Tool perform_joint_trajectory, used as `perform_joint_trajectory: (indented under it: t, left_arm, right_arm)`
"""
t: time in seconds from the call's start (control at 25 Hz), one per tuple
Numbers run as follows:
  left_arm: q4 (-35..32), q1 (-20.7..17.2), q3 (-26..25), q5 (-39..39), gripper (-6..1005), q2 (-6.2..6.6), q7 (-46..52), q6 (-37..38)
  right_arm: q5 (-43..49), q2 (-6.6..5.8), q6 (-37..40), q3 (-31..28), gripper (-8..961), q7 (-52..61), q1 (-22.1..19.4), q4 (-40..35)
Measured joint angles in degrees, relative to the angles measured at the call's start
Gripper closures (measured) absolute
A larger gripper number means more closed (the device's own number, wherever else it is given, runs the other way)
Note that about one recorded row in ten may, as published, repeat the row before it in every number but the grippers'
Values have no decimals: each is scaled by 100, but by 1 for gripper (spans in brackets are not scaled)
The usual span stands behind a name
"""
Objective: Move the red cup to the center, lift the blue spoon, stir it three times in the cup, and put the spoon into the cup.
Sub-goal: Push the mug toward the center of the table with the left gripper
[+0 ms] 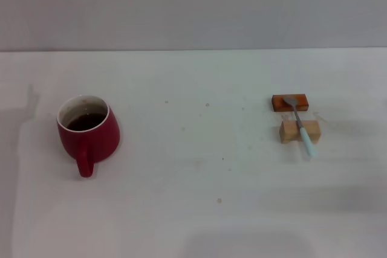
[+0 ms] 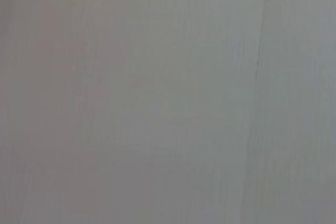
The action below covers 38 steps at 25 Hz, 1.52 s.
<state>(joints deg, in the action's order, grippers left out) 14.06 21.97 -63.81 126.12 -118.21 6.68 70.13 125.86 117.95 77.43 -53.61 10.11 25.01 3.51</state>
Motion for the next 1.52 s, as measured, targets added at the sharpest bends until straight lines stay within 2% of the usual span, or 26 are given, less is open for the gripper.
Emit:
perform_joint_trajectory:
  t: [1.08,1.32,1.52]
  left_arm:
    - [-72,0,0,0,177,-9,1,-4]
    - [-443,23,35,35,185,-10,-187,-283]
    - [-466,-41,107,44,192,-13,-532,-492]
  right_arm:
    - [0,0,0,0,189,0,-2,2]
    - [0,0,0,0,189,0,1,5]
    - [0,0,0,0,189,0,3,14]
